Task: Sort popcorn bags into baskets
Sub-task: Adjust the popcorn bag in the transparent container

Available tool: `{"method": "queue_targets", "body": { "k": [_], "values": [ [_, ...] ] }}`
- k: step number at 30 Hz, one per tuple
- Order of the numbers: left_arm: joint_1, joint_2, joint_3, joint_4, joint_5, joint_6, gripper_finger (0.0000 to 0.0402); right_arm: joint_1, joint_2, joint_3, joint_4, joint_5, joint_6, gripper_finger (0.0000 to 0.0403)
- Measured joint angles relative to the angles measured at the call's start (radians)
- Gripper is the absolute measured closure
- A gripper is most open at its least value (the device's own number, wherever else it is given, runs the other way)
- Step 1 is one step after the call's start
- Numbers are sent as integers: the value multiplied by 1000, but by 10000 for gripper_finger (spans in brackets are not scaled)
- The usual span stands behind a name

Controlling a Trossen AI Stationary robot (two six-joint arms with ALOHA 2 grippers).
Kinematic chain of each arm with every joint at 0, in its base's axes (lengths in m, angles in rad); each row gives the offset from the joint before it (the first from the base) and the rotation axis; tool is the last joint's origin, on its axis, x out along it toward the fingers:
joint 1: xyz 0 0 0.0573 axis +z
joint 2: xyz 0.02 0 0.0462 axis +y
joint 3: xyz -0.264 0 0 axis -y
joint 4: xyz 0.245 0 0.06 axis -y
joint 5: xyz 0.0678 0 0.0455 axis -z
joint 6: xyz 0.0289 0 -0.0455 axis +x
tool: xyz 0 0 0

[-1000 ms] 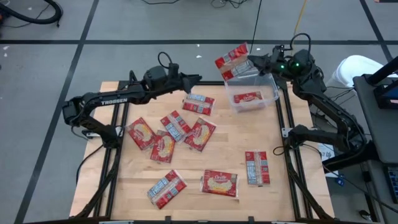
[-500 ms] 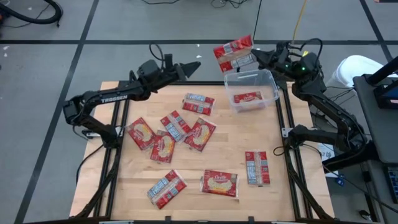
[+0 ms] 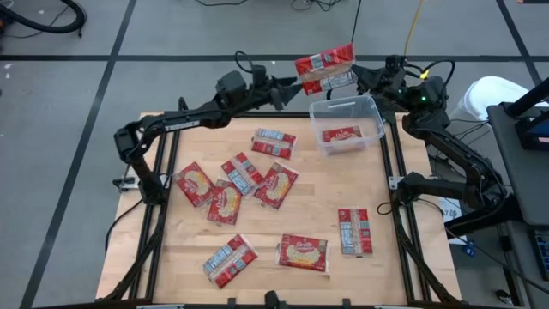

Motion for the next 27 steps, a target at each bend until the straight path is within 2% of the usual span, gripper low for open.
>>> {"method": "queue_targets", "body": {
  "k": [5, 8, 11, 17, 19, 24, 27],
  "values": [
    [4, 61, 46, 169, 86, -4, 50, 18, 8, 0, -4, 0, -23, 403],
    [3, 80, 55, 183, 161, -10, 90, 19, 19, 0, -5, 3, -36, 403],
    [4, 81, 56, 179, 181, 13, 164, 19, 30, 0, -12, 4, -56, 403],
    [17, 78, 57, 176, 183, 139, 343, 18, 47, 0, -89, 7, -62, 403],
    [29, 76, 57, 171, 192, 164, 378, 16, 49, 0, -122, 7, -69, 400],
    [75, 73, 57, 161, 207, 193, 362, -12, 51, 0, -179, 5, -60, 365],
    [93, 44, 57, 132, 217, 343, 360, -40, 48, 0, -216, 2, 5, 329]
  ]
}}
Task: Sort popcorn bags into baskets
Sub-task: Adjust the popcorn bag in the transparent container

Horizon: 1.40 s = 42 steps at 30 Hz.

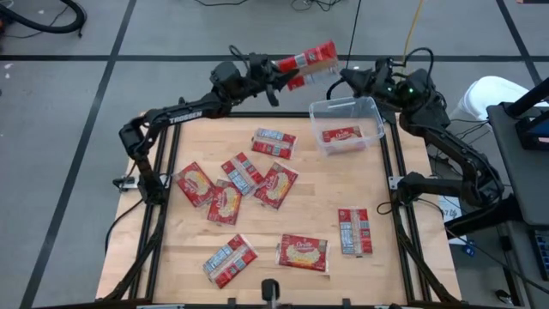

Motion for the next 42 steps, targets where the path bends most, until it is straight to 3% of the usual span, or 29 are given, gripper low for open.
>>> {"method": "queue_targets", "body": {
  "k": [7, 11, 13, 17, 23, 29, 33, 36, 39, 42],
  "values": [
    [-14, -151, 2, -135, -24, 680, 381, -31, -21, 0, -138, -54, 207, 236],
    [-65, -206, 1, -326, -240, 921, 363, 0, -21, -1, -191, -49, 303, 197],
    [-110, -219, 0, -392, -291, 1058, 356, 24, -22, -1, -193, -41, 341, 181],
    [-213, -220, 0, -456, -380, 1227, 362, 66, -22, -1, -188, -29, 441, 159],
    [-358, -205, 0, -556, -521, 1447, 382, 129, -40, -1, -185, -106, 571, 144],
    [-443, -207, 0, -579, -590, 1577, 374, 143, -57, -1, -140, -212, 623, 143],
    [-458, -206, 0, -598, -603, 1574, 379, 143, -57, -1, -142, -236, 625, 145],
    [-450, -205, 0, -606, -701, 1514, 380, 140, -57, -1, -164, -232, 593, 144],
    [-432, -205, 0, -627, -835, 1423, 378, 130, -57, -1, -218, -197, 530, 144],
    [-423, -205, 0, -672, -954, 1392, 378, 132, -58, -1, -248, -56, 443, 144]
  ]
}}
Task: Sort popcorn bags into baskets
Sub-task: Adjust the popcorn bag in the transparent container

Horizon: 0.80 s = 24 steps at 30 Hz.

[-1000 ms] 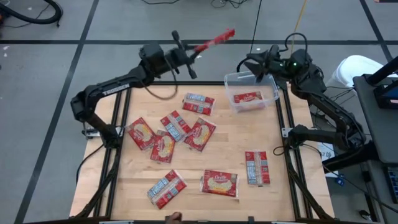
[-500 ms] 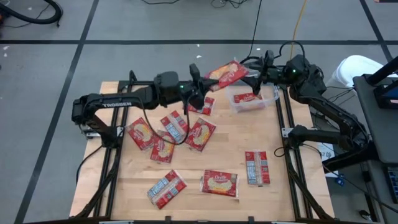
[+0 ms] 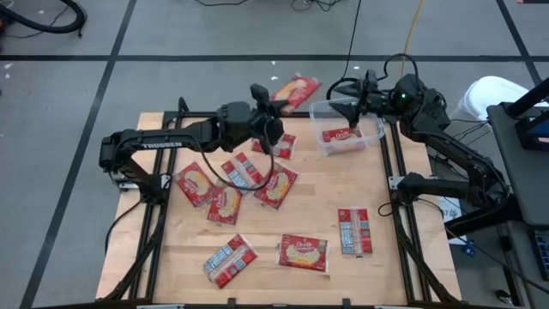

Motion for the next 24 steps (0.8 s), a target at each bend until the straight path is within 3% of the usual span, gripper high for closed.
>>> {"method": "queue_targets", "body": {
  "k": [5, 9, 12, 18, 24],
  "values": [
    [5, 1, 0, -72, -86, -2, 379, 51, -1, 0, -72, 255, -127, 144],
    [7, 8, 0, -93, -106, -48, 378, 109, 2, 0, -141, 372, -217, 144],
    [6, 34, 0, -95, -160, -55, 377, 138, 18, 0, -137, 399, -250, 144],
    [-11, 99, -1, -59, -187, 49, 377, 170, 95, 1, -111, 401, -251, 145],
    [-29, 132, -2, -12, -189, 55, 376, 209, 206, 1, -42, 394, -264, 145]
  ]
}}
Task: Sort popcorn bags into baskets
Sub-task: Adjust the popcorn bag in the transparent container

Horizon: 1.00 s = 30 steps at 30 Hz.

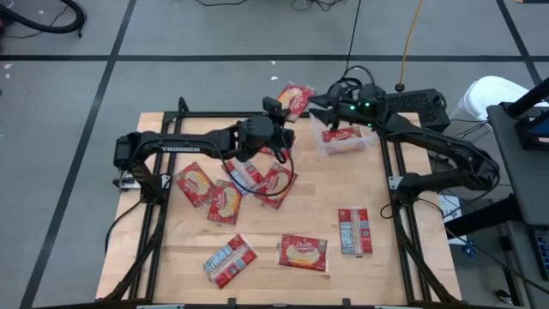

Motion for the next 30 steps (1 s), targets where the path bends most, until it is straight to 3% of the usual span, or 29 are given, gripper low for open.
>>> {"method": "queue_targets", "body": {
  "k": [8, 11, 16, 20, 26, 30],
  "values": [
    [-22, 0, 0, 4, 0, -19, 376, 1, 107, 0, 195, -49, 69, 167],
    [-28, 0, 0, -7, -1, -67, 376, 1, 127, 0, 212, -53, 75, 212],
    [-28, 0, 0, -29, 10, -135, 362, 1, 129, 0, 217, -57, 52, 320],
    [-29, 0, 0, -4, 36, -286, 323, -19, 123, 0, 217, -82, 4, 387],
    [-34, -22, 1, 12, 67, -588, 232, -68, 112, -1, 219, -133, -26, 370],
    [-42, -69, 2, -32, 79, -813, 174, -120, 88, -1, 218, -183, -78, 382]
  ]
}}
